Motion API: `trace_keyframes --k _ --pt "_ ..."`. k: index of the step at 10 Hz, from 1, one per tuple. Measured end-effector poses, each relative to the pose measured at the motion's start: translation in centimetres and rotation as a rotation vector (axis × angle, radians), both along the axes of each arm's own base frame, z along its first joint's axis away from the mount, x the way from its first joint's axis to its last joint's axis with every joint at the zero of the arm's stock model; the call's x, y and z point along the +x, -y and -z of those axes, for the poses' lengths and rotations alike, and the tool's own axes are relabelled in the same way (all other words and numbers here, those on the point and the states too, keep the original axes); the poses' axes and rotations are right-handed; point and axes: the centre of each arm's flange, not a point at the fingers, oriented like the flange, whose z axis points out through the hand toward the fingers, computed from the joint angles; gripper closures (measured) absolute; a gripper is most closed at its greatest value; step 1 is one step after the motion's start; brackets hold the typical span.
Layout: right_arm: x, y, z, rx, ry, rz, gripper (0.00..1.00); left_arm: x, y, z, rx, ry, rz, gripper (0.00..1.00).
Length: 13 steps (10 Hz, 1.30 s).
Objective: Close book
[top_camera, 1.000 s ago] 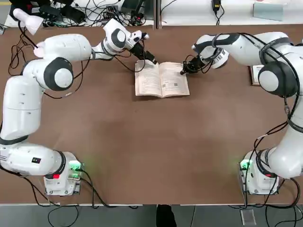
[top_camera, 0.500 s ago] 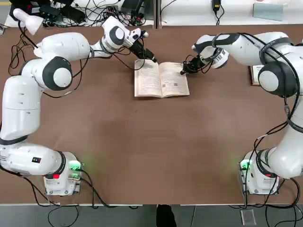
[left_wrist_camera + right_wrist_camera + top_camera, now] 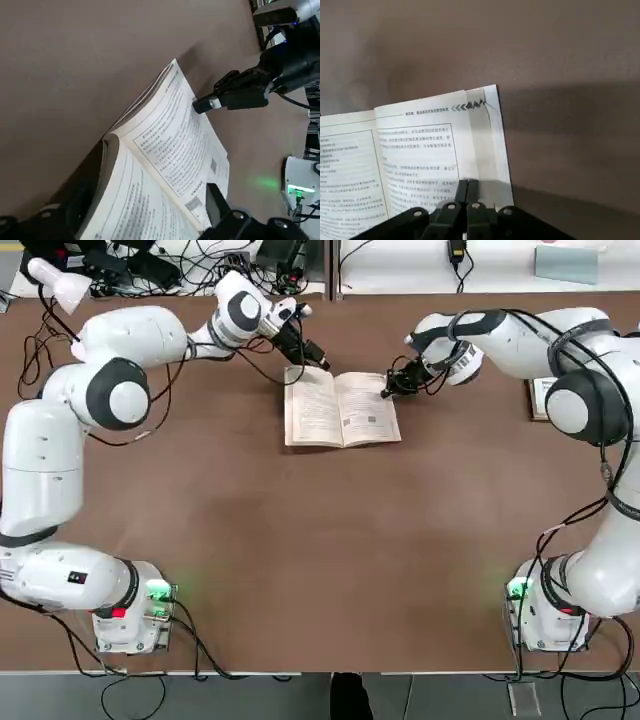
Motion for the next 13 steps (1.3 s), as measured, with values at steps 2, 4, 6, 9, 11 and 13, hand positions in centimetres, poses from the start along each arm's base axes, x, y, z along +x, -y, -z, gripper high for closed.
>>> trace_keyframes --k 2,4,6,9,11,13 --pt "0.0 0.0 0.0 0.000 0.000 0.000 0.97 0.0 0.0 -0.6 -0.014 -0.025 -0.016 0.00" --pt "0.0 0.0 0.0 0.000 0.000 0.000 0.97 0.0 0.0 -1.1 -0.024 -0.051 -0.029 0.00" --pt "0.0 0.0 0.0 0.000 0.000 0.000 0.97 0.0 0.1 -1.5 -0.029 -0.076 -0.044 0.00" --pt "0.0 0.0 0.0 0.000 0.000 0.000 0.97 -0.1 0.6 -2.4 -0.047 -0.102 -0.061 0.00" --pt "0.0 0.0 0.0 0.000 0.000 0.000 0.97 -0.1 0.6 -2.6 -0.049 -0.113 -0.059 0.00" --pt "0.0 0.0 0.0 0.000 0.001 0.001 0.97 0.1 -0.1 -2.9 -0.052 -0.130 -0.046 0.00"
